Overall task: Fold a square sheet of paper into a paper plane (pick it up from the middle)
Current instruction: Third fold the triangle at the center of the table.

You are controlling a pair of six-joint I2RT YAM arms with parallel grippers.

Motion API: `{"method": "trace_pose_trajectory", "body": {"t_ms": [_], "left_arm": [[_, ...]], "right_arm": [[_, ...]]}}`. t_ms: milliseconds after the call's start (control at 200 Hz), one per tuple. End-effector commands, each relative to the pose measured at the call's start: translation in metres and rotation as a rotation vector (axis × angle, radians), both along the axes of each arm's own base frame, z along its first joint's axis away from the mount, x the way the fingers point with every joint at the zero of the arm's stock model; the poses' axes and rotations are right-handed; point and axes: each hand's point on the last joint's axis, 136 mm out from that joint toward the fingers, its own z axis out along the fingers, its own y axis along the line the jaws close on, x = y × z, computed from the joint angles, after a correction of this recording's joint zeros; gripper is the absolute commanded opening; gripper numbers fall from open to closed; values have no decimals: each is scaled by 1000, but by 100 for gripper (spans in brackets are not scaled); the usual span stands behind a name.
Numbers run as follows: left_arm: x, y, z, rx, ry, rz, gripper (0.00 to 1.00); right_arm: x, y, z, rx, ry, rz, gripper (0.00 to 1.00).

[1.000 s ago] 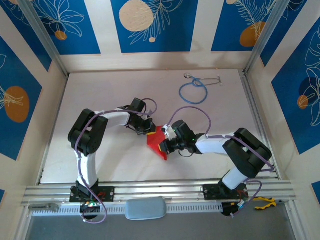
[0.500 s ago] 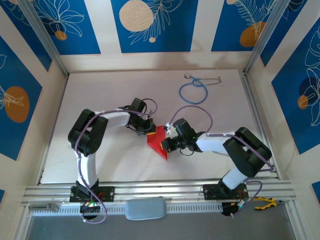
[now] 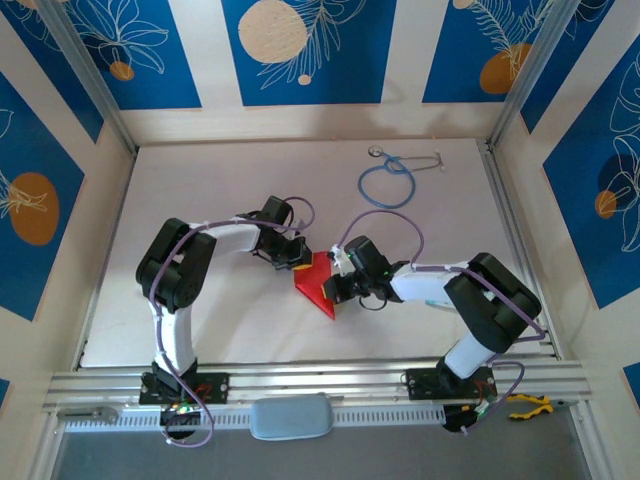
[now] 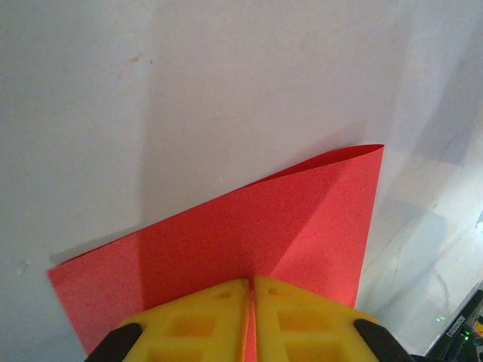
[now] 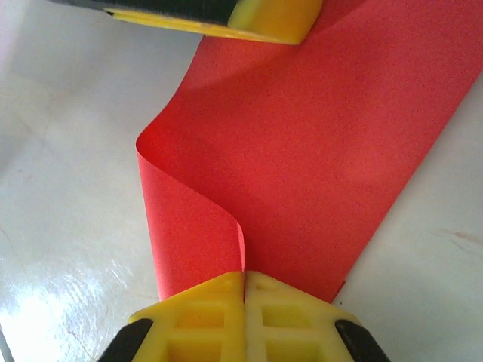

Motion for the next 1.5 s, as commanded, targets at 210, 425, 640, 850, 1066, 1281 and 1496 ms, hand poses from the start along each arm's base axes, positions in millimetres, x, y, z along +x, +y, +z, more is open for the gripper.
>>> {"method": "trace_pose_trajectory", "body": {"t_ms": [210,425,640,850,1066,1281,1496], "left_arm": [[-8,11,-10,67,33,11,14],[-9,11,-10,67,33,10,14],[-10,11,-11,68,37,12,14],[-9,11,-11,67,35,15,14],[-7,11,-10,67,30,17,14],[-8,10,-10,65,32,18,14],[-7,11,-9,63,30,22,14]], "right_arm": [[5,-3,-7,-47,21,-24,0],[4,-5,-9,-52,26,-29,0],[5,-4,-10,-58,27,-29,0],[4,-6,-10,-67,30,-35,0],[4,-7,-6,-63,19,-36,0],[0,-6,-13,-70,37,-30,0],[-3,-7,-17,-88,38,-34,0]]}}
